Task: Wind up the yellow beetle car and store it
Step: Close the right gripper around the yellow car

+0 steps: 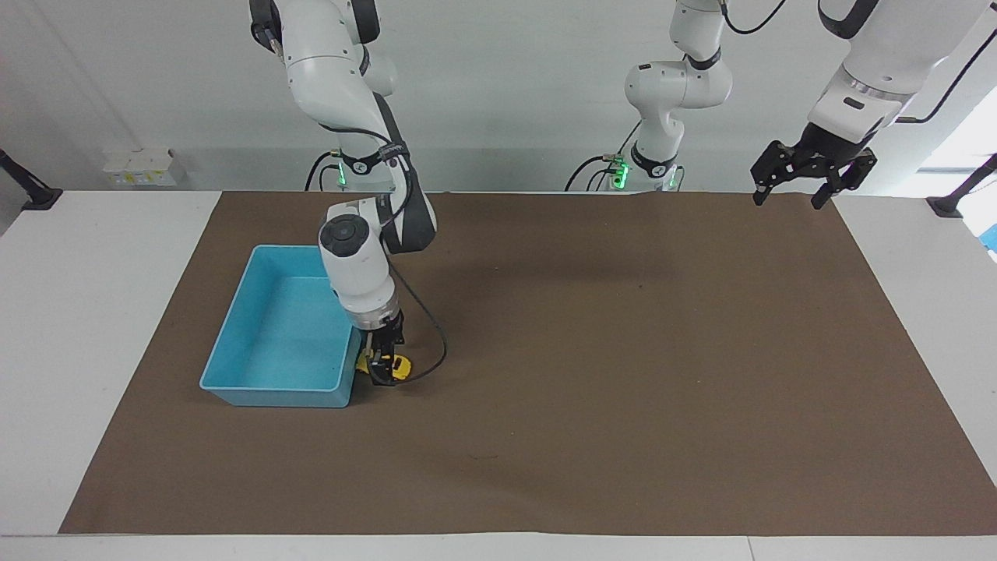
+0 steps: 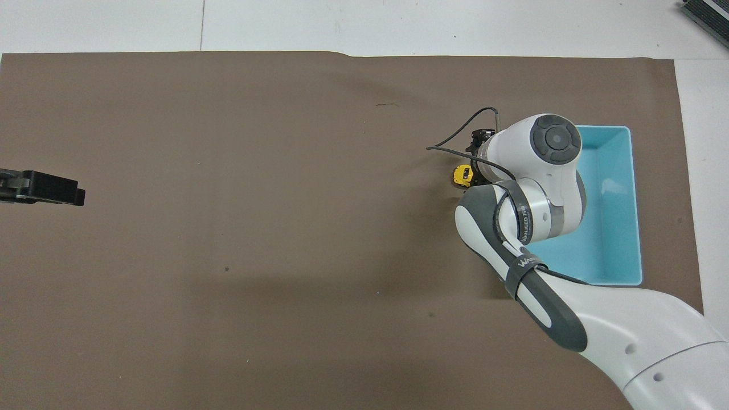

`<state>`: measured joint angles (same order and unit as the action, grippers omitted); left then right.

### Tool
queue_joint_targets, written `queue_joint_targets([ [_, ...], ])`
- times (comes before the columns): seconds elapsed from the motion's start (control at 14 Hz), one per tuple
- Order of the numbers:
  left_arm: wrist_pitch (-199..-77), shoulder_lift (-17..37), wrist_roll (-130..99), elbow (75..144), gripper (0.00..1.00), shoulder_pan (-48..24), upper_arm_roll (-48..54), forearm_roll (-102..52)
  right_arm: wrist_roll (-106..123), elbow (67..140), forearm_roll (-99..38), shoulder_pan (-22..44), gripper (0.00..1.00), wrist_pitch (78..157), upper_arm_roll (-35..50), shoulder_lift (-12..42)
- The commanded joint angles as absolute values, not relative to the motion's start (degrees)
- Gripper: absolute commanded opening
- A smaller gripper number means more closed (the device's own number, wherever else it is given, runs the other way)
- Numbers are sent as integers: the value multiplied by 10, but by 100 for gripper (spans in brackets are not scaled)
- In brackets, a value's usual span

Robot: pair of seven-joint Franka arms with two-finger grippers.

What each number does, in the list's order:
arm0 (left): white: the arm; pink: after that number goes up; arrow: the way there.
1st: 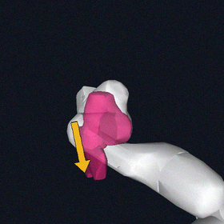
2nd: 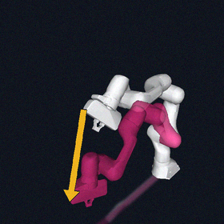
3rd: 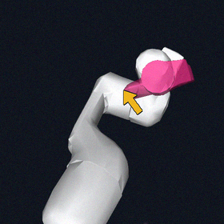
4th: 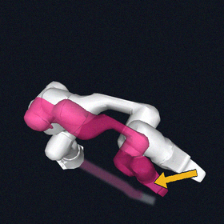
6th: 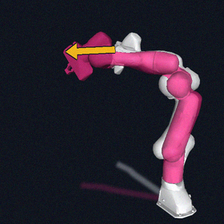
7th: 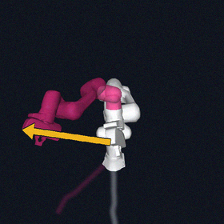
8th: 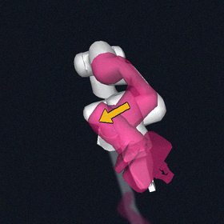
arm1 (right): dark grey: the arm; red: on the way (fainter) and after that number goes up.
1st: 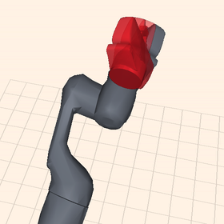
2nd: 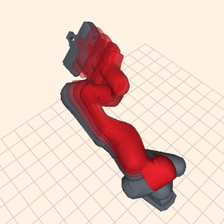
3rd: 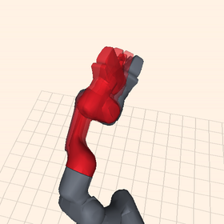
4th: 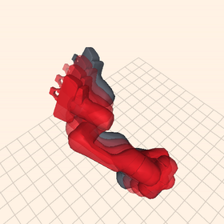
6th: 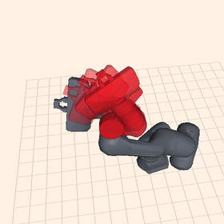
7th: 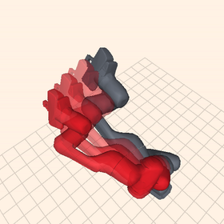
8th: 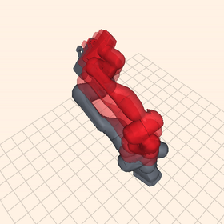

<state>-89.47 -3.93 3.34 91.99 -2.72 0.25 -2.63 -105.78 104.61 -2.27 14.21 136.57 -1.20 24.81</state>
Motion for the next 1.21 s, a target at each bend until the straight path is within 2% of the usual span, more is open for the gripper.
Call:
queue_joint_targets([
  [0.0,-883,-50,27,926,100,-23,6,-28,-1074,1045,-8,140,100,1378,-11,256],
  [0.5,-880,-53,28,928,100,-24,7,-14,-1062,1048,-8,122,100,1381,-10,259],
  [0.57,-877,-53,29,928,100,-25,7,-9,-1062,1049,-8,123,93,1381,-10,259],
  [0.93,-889,-53,-2,927,100,-25,9,-10,-1066,1058,-11,127,83,1390,-9,258],
  [1.07,-889,-53,-12,927,100,-25,9,-10,-1060,1065,-12,126,69,1401,-10,258],
  [1.14,-889,-53,-14,927,100,-25,9,-10,-1058,1067,-12,125,43,1404,-10,258],
])
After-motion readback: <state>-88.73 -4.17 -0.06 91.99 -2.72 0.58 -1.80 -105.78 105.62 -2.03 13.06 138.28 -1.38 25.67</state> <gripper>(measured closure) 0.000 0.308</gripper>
